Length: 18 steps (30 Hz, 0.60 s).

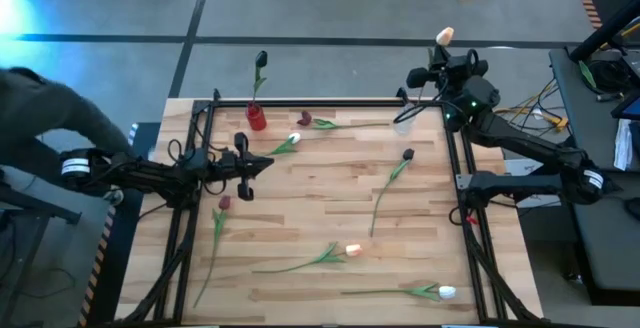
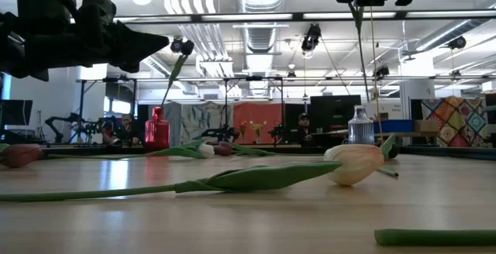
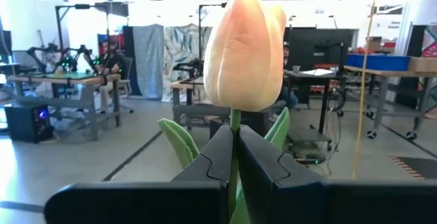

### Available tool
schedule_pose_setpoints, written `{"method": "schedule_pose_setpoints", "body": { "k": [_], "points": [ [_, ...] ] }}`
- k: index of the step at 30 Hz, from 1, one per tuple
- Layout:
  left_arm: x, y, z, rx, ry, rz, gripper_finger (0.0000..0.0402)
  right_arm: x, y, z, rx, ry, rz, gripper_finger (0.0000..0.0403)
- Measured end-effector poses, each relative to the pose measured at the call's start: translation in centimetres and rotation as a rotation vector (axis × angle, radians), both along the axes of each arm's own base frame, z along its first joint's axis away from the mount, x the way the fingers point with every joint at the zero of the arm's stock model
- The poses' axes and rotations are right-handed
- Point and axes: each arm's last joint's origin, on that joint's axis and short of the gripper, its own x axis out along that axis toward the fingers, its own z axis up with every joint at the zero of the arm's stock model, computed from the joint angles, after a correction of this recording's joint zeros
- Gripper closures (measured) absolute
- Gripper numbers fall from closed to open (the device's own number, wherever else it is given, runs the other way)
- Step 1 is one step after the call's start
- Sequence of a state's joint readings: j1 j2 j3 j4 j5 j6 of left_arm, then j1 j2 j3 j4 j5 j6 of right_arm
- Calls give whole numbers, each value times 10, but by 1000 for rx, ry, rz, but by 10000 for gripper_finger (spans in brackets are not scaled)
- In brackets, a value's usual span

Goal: Sort flowers into vase by color
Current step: Put the top light pink flower into the transparent vase

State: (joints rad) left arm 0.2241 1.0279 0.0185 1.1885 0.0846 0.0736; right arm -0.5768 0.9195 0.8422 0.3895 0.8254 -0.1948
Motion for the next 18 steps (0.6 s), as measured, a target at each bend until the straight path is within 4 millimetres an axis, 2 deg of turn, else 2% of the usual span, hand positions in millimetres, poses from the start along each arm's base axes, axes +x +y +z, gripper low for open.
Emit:
{"method": "schedule_pose_setpoints", "body": {
  "k": [6,18],
  "points": [
    [0,0,0,0,1,-1,402,1,-4,-1,-27,-49,11,390],
    [0,0,-2,-5,19,-2,402,9,-12,-7,-29,-30,-14,390]
  ]
}}
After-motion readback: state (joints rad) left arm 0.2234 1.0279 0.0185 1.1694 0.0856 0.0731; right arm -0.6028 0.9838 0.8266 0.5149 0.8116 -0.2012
